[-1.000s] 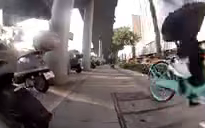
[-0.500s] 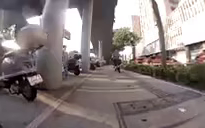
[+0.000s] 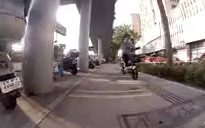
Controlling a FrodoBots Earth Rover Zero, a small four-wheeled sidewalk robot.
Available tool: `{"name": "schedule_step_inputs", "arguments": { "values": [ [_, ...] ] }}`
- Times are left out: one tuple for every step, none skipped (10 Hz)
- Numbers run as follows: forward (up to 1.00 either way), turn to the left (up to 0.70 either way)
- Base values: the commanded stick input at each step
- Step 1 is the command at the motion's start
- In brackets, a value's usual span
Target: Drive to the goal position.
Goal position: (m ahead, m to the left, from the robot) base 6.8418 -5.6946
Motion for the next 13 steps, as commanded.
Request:
{"name": "schedule_step_inputs", "arguments": {
  "values": [
    [0.7,0.0],
    [0.7,0.0],
    [0.7,0.0],
    [0.7,0.0],
    [0.7,0.0],
    [0.7,0.0],
    [0.7,0.0],
    [0.7,0.0],
    [0.7,0.0],
    [0.7,0.0],
    [0.7,-0.01],
    [0.7,-0.01],
    [0.7,0.0]
  ]
}}
